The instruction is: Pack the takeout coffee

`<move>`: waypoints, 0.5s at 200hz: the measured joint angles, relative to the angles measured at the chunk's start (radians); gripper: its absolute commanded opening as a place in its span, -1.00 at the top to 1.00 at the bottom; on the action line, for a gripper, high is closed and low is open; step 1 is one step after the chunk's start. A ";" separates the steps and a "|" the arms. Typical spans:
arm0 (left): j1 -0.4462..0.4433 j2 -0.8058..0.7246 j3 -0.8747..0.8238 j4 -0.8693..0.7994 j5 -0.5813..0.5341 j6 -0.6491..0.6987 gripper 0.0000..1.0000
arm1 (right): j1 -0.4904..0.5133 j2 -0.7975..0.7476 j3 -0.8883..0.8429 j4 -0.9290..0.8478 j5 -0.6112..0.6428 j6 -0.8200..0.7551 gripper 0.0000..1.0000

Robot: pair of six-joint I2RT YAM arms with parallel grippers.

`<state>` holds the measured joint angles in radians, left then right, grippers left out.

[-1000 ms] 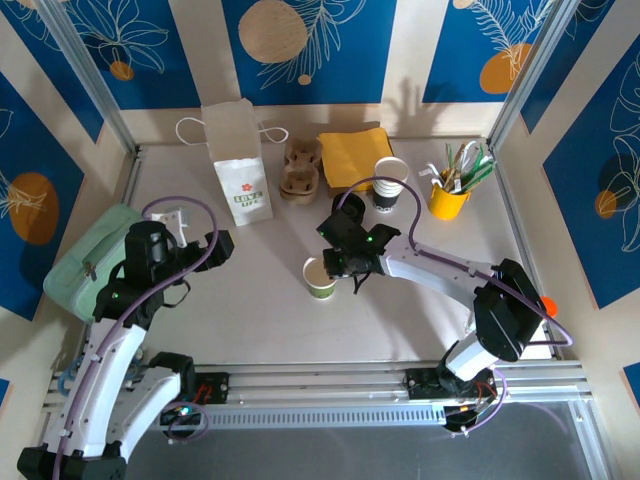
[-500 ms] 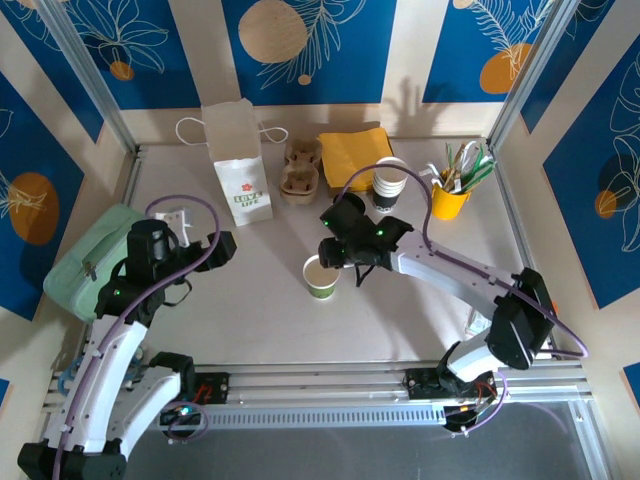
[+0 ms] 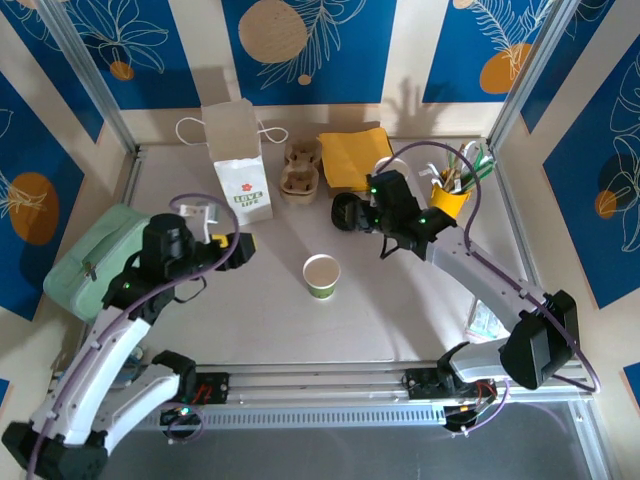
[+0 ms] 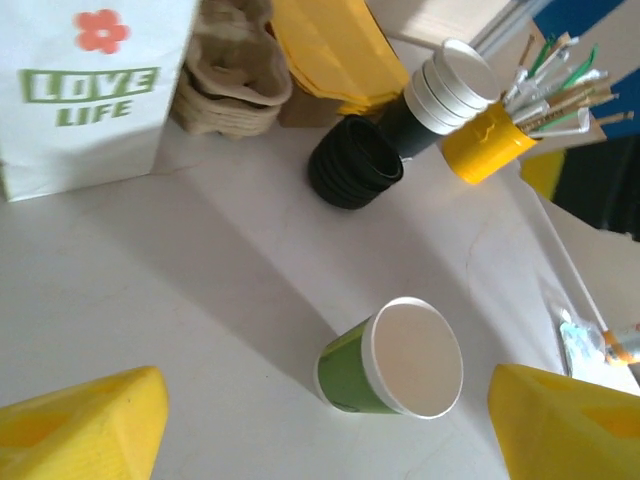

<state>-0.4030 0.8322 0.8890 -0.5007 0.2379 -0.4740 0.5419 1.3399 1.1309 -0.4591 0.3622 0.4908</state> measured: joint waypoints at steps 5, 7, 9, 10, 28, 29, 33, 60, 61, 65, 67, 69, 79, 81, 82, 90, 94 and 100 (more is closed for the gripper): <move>-0.031 0.028 0.018 0.003 -0.023 0.000 -0.70 | -0.021 -0.003 -0.018 0.016 -0.007 0.004 0.00; -0.047 0.042 0.026 0.005 -0.031 0.000 -0.70 | -0.030 -0.005 -0.027 0.023 -0.009 0.005 0.00; -0.060 0.055 0.034 0.006 -0.040 0.000 -0.70 | -0.035 -0.007 -0.033 0.028 -0.011 0.007 0.00; -0.064 0.059 0.037 0.006 -0.043 0.000 -0.70 | -0.041 -0.008 -0.039 0.033 -0.012 0.007 0.00; -0.158 0.185 0.111 0.034 -0.108 -0.002 -0.70 | -0.092 -0.031 -0.119 0.084 -0.019 0.016 0.00; -0.164 0.196 0.117 0.036 -0.112 -0.002 -0.70 | -0.093 -0.032 -0.123 0.087 -0.019 0.017 0.00; -0.180 0.229 0.134 0.045 -0.124 -0.005 -0.70 | -0.098 -0.039 -0.142 0.096 -0.021 0.018 -0.01; -0.259 0.435 0.241 0.076 -0.187 -0.020 -0.70 | -0.111 -0.064 -0.228 0.128 -0.041 0.039 -0.02; -0.260 0.439 0.244 0.076 -0.188 -0.021 -0.70 | -0.112 -0.065 -0.230 0.130 -0.043 0.040 -0.01; -0.268 0.467 0.262 0.081 -0.195 -0.024 -0.70 | -0.113 -0.067 -0.234 0.132 -0.049 0.042 -0.01; -0.270 0.479 0.268 0.084 -0.197 -0.024 -0.70 | -0.113 -0.068 -0.236 0.134 -0.049 0.042 -0.01; -0.273 0.492 0.276 0.085 -0.199 -0.026 -0.69 | -0.114 -0.069 -0.238 0.137 -0.050 0.042 -0.01; -0.285 0.559 0.318 0.101 -0.214 -0.032 -0.68 | -0.115 -0.082 -0.249 0.153 -0.052 0.045 -0.01; -0.286 0.568 0.323 0.103 -0.215 -0.034 -0.67 | -0.115 -0.086 -0.253 0.156 -0.052 0.045 -0.01; -0.287 0.576 0.329 0.104 -0.216 -0.035 -0.67 | -0.115 -0.088 -0.254 0.158 -0.052 0.045 -0.01; -0.292 0.623 0.361 0.111 -0.225 -0.042 -0.64 | -0.115 -0.105 -0.268 0.176 -0.051 0.049 -0.01; -0.294 0.643 0.375 0.114 -0.228 -0.043 -0.62 | -0.115 -0.115 -0.278 0.187 -0.051 0.051 -0.02; -0.295 0.679 0.402 0.119 -0.236 -0.047 -0.60 | -0.117 -0.127 -0.290 0.203 -0.051 0.054 -0.01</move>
<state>-0.6979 1.5112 1.2911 -0.3820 0.0021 -0.5209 0.4252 1.2129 0.8406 -0.2562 0.3111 0.5446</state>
